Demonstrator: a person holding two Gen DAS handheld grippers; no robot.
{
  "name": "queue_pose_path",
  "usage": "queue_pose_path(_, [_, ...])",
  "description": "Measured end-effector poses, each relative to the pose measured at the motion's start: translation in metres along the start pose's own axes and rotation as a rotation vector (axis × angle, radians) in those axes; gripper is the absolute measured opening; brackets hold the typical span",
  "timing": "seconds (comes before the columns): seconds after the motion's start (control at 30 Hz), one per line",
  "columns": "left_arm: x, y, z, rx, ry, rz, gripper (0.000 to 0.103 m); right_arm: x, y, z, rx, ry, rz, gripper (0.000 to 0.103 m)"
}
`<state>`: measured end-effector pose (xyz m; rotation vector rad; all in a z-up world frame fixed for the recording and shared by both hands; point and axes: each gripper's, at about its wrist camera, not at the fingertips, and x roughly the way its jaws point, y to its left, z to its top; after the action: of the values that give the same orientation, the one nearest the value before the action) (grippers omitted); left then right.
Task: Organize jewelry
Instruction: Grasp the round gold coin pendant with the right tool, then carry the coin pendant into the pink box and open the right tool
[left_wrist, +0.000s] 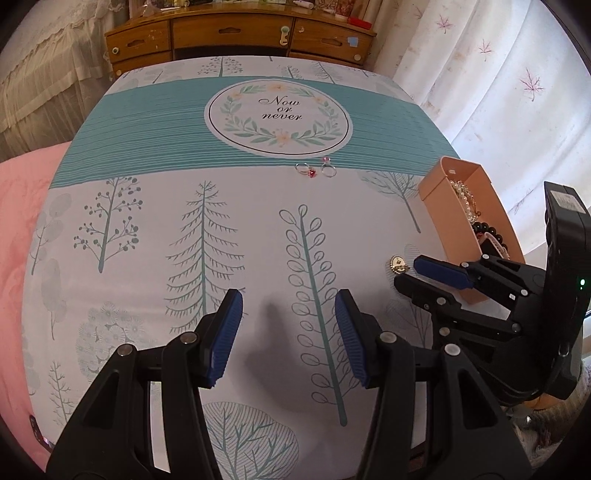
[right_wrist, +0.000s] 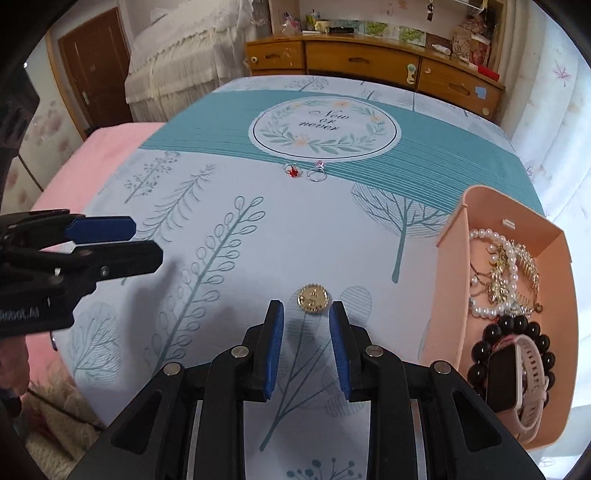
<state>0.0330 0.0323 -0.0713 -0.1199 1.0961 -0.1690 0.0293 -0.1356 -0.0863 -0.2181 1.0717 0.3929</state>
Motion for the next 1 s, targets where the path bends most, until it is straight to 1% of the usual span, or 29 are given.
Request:
queue_pose_path(0.13, [0.002, 0.004, 0.001, -0.014, 0.002, -0.001, 0.049, 0.012, 0.003, 0.007, -0.022, 0.043, -0.022, 0.026])
queue_pose_path(0.3, [0.002, 0.007, 0.002, -0.022, 0.002, -0.002, 0.049, 0.016, 0.008, 0.011, -0.055, 0.058, -0.05, 0.025])
queue_pose_path(0.37, [0.002, 0.006, 0.002, -0.023, 0.002, -0.004, 0.049, 0.016, 0.008, 0.014, -0.057, 0.072, -0.055, 0.021])
queue_pose_path(0.4, [0.002, 0.006, 0.003, -0.022, 0.001, -0.005, 0.049, 0.016, 0.006, 0.016, -0.048, 0.08, -0.053, 0.019])
queue_pose_path(0.47, [0.002, 0.005, 0.002, -0.021, 0.001, -0.007, 0.049, 0.017, 0.002, 0.02, -0.026, 0.099, -0.034, 0.019])
queue_pose_path(0.53, [0.002, 0.004, 0.002, -0.017, 0.001, -0.009, 0.049, 0.017, -0.001, 0.021, -0.015, 0.103, -0.021, 0.018])
queue_pose_path(0.63, [0.001, 0.002, 0.002, -0.011, -0.001, -0.008, 0.049, 0.013, -0.007, 0.02, 0.029, 0.106, 0.021, 0.018])
queue_pose_path(0.77, [0.001, 0.0, 0.002, -0.009, -0.002, -0.009, 0.049, -0.002, -0.01, 0.016, 0.06, 0.074, 0.044, 0.018])
queue_pose_path(0.87, [0.001, -0.002, 0.001, -0.003, -0.002, -0.008, 0.049, -0.025, -0.017, 0.014, 0.093, 0.026, 0.074, 0.018])
queue_pose_path(1.0, [-0.001, -0.004, 0.0, 0.011, -0.012, -0.006, 0.049, -0.055, -0.033, 0.01, 0.144, -0.034, 0.055, 0.018])
